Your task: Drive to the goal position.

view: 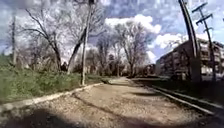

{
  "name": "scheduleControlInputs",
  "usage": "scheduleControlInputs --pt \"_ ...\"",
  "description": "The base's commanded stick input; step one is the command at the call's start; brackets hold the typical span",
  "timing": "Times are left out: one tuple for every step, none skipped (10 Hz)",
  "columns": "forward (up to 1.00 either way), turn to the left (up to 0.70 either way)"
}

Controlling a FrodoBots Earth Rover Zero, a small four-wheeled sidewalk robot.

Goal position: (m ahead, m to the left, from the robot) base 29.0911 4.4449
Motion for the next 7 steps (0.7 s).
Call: scheduleControlInputs --pt "0.7 0.0" --pt "0.7 -0.15" --pt "0.7 -0.35" --pt "0.7 -0.35" --pt "0.7 -0.35" --pt "0.7 -0.35" --pt "0.7 0.0"
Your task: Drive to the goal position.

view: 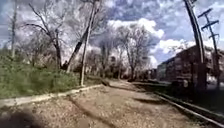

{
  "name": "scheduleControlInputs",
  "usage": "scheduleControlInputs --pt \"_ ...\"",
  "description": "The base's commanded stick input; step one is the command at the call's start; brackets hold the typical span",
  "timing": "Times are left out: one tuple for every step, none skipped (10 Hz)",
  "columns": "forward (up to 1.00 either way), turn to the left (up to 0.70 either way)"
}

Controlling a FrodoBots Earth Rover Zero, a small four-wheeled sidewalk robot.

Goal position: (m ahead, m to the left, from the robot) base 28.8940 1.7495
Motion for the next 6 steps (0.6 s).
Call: scheduleControlInputs --pt "0.7 0.0" --pt "0.7 0.0" --pt "0.7 0.0" --pt "0.7 0.0" --pt "0.7 0.0" --pt "0.7 0.0"
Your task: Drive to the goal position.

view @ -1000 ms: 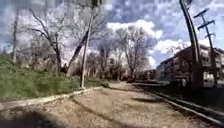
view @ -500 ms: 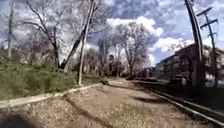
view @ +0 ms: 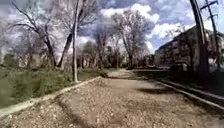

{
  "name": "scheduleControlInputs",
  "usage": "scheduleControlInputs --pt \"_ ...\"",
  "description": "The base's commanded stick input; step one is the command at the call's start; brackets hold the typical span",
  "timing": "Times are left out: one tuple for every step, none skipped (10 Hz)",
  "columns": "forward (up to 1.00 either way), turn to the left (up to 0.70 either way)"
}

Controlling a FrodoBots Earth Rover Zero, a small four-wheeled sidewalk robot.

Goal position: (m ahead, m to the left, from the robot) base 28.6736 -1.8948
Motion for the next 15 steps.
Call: scheduleControlInputs --pt "0.7 0.0" --pt "0.7 0.0" --pt "0.7 0.0" --pt "0.7 0.0" --pt "0.7 0.0" --pt "0.7 0.0" --pt "0.7 0.0" --pt "0.7 0.0" --pt "0.7 0.0" --pt "0.7 0.0" --pt "0.7 0.0" --pt "0.7 0.0" --pt "0.7 0.0" --pt "0.7 -0.1" --pt "0.7 -0.25"
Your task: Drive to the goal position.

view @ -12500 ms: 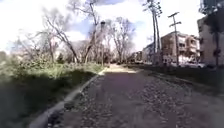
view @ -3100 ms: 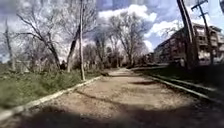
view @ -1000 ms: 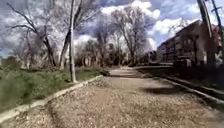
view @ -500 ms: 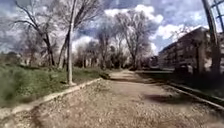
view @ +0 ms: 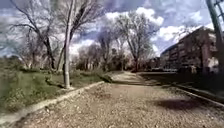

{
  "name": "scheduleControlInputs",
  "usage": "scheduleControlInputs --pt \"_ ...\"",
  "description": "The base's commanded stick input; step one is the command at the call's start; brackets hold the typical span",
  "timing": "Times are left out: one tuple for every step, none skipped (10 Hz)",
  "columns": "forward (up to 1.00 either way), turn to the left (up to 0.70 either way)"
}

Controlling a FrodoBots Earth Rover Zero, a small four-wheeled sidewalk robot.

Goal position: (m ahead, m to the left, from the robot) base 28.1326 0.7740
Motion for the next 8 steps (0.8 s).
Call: scheduleControlInputs --pt "0.7 -0.35" --pt "0.7 -0.19" --pt "0.7 0.0" --pt "0.7 0.0" --pt "0.7 0.0" --pt "0.7 0.0" --pt "0.7 0.0" --pt "0.7 0.0"
